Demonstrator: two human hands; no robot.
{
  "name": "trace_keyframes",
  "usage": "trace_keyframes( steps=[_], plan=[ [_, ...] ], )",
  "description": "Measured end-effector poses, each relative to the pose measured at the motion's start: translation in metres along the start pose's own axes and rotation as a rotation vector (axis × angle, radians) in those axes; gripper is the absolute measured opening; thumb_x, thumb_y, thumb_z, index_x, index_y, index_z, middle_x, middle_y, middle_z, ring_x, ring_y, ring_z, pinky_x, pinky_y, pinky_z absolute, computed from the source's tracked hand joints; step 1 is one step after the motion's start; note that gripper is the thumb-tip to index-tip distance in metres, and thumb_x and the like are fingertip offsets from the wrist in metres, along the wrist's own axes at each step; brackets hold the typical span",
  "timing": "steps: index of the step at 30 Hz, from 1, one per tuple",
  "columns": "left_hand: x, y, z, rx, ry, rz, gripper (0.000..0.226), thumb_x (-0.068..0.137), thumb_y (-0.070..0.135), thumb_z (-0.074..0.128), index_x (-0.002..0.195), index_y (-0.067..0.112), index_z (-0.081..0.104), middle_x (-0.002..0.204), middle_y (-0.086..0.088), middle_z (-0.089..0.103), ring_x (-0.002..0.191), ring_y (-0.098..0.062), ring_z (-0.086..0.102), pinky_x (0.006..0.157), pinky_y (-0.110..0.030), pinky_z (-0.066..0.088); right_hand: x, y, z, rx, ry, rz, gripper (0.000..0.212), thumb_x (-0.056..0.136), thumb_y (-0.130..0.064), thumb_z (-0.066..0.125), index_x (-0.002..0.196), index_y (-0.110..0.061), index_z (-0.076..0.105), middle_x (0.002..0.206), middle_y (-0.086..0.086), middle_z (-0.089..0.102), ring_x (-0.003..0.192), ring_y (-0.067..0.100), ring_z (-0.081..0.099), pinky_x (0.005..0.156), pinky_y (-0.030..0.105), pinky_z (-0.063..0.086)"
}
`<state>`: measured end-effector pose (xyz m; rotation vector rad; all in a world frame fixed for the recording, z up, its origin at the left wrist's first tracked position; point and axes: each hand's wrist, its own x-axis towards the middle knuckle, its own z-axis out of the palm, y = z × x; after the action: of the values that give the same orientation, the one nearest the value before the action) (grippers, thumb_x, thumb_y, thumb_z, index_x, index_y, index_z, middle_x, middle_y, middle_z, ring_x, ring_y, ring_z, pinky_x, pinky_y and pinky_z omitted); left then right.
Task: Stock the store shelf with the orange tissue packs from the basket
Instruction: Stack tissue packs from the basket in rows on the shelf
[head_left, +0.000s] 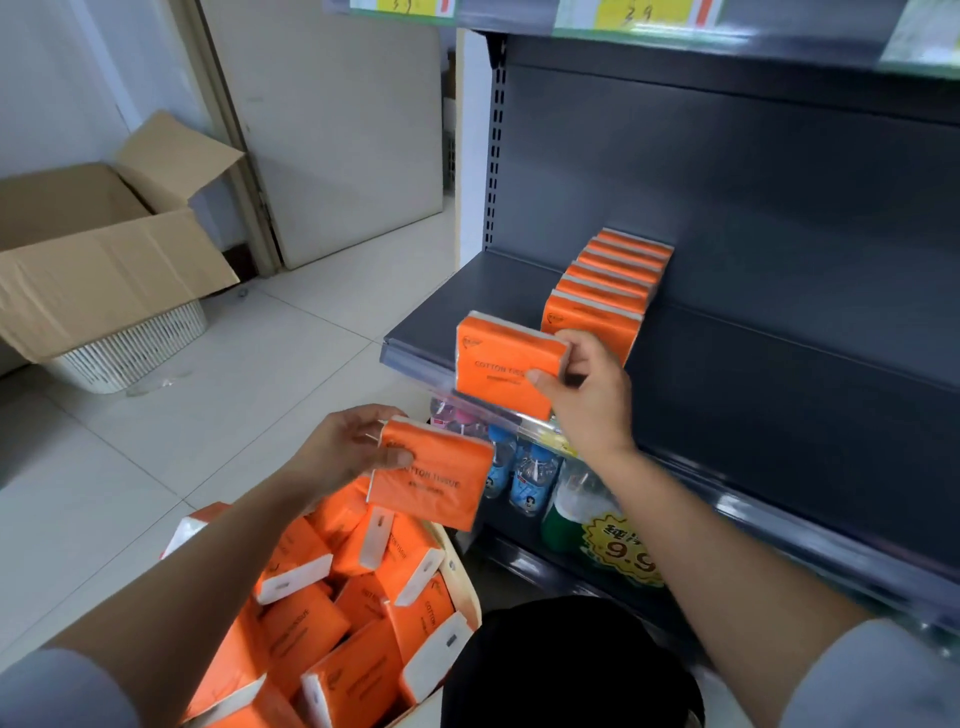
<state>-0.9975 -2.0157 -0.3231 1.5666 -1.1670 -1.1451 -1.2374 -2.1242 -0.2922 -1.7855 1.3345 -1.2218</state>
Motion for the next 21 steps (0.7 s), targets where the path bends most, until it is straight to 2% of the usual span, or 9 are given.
trace_keyframes(
  steps=[2, 5, 7, 10, 15, 21],
  plan=[
    [0.005, 0.010, 0.006, -0.012, -0.006, 0.017, 0.044, 0.061, 0.011, 0.086, 0.100, 0.015, 0.066, 0.094, -0.009, 0.071, 0.089, -0.030, 0.068, 0.084, -0.042, 0.056, 0.010, 0.002, -0.016, -0.019, 0.010, 0.010, 0.045, 0.073, -0.016, 0.081, 0.113, -0.023, 0.060, 0.105, 0.000, 0.062, 0.092, 0.016, 0.060, 0.086, 0.038, 0.053],
    [0.011, 0.023, 0.016, -0.022, -0.020, 0.033, 0.044, 0.060, 0.019, 0.088, 0.098, 0.016, 0.066, 0.094, -0.008, 0.072, 0.085, -0.025, 0.071, 0.075, -0.035, 0.059, 0.020, 0.006, -0.034, -0.042, 0.025, 0.011, 0.050, 0.075, -0.014, 0.080, 0.119, -0.020, 0.057, 0.105, 0.000, 0.061, 0.092, 0.014, 0.058, 0.082, 0.028, 0.050],
    [0.014, 0.032, 0.022, -0.003, -0.030, 0.046, 0.031, 0.070, 0.011, 0.081, 0.096, 0.016, 0.065, 0.095, -0.009, 0.072, 0.085, -0.024, 0.071, 0.072, -0.030, 0.059, 0.024, 0.011, -0.041, -0.054, 0.023, 0.022, 0.051, 0.076, -0.013, 0.079, 0.120, -0.021, 0.054, 0.106, -0.001, 0.061, 0.094, 0.013, 0.058, 0.080, 0.025, 0.046],
    [0.018, 0.039, 0.028, 0.011, -0.038, 0.069, 0.024, 0.075, 0.002, 0.075, 0.094, 0.014, 0.064, 0.094, -0.010, 0.071, 0.088, -0.025, 0.071, 0.072, -0.027, 0.058, 0.027, 0.020, -0.046, -0.087, 0.032, 0.040, 0.047, 0.077, -0.013, 0.078, 0.116, -0.021, 0.053, 0.105, -0.001, 0.061, 0.096, 0.015, 0.058, 0.082, 0.028, 0.048],
    [0.022, 0.048, 0.035, 0.021, -0.052, 0.089, 0.018, 0.076, 0.008, 0.074, 0.090, 0.013, 0.063, 0.088, -0.002, 0.072, 0.081, -0.016, 0.072, 0.064, -0.020, 0.056, 0.033, 0.033, -0.050, -0.137, 0.045, 0.080, 0.045, 0.078, -0.014, 0.077, 0.115, -0.021, 0.052, 0.107, -0.001, 0.062, 0.100, 0.018, 0.059, 0.087, 0.037, 0.051],
    [0.027, 0.052, 0.041, 0.033, -0.073, 0.083, 0.018, 0.076, 0.012, 0.074, 0.090, 0.015, 0.064, 0.093, -0.006, 0.073, 0.086, -0.021, 0.072, 0.077, -0.032, 0.057, 0.039, 0.040, -0.046, -0.230, 0.086, 0.061, 0.041, 0.077, -0.015, 0.078, 0.111, -0.018, 0.056, 0.112, 0.005, 0.061, 0.102, 0.025, 0.061, 0.088, 0.044, 0.052]
  ],
)
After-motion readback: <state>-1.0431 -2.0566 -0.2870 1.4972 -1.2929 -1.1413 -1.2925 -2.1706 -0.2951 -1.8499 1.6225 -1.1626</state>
